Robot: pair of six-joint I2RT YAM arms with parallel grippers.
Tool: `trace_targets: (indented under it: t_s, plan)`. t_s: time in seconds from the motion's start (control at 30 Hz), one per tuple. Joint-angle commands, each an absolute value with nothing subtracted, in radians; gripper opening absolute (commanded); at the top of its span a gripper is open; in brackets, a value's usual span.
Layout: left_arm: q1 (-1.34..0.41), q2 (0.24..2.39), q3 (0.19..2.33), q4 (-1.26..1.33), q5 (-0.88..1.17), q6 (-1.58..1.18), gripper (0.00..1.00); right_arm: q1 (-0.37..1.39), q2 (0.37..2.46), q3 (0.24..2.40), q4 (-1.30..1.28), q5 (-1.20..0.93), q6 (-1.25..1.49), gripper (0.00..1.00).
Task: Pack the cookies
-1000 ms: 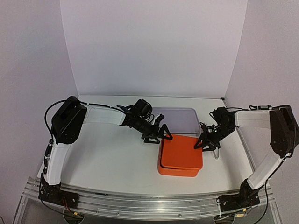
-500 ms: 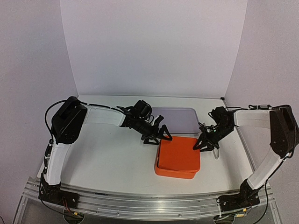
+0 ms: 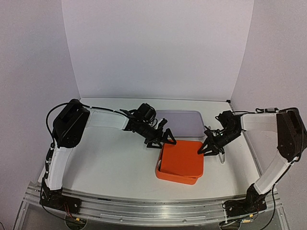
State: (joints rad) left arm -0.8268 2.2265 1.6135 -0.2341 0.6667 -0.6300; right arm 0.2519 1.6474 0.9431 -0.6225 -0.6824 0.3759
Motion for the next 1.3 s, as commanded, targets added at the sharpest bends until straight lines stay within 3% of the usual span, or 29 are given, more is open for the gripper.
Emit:
trace_targets:
  t_s: [0.0,0.5,1.27]
  plan:
    - [-0.833,2.159,1.581,-0.219,0.624,-0.637,1.00,0.205,1.634,0.867,-0.538,-0.792,0.472,0.00]
    - [-0.833,2.079,1.469,-0.143,0.579,-0.692,1.00,0.142,1.600,0.722,-0.256,-0.987,0.642,0.00]
    - [-0.836,2.016,1.359,-0.051,0.591,-0.767,1.00,0.144,1.604,0.591,-0.008,-1.050,0.812,0.00]
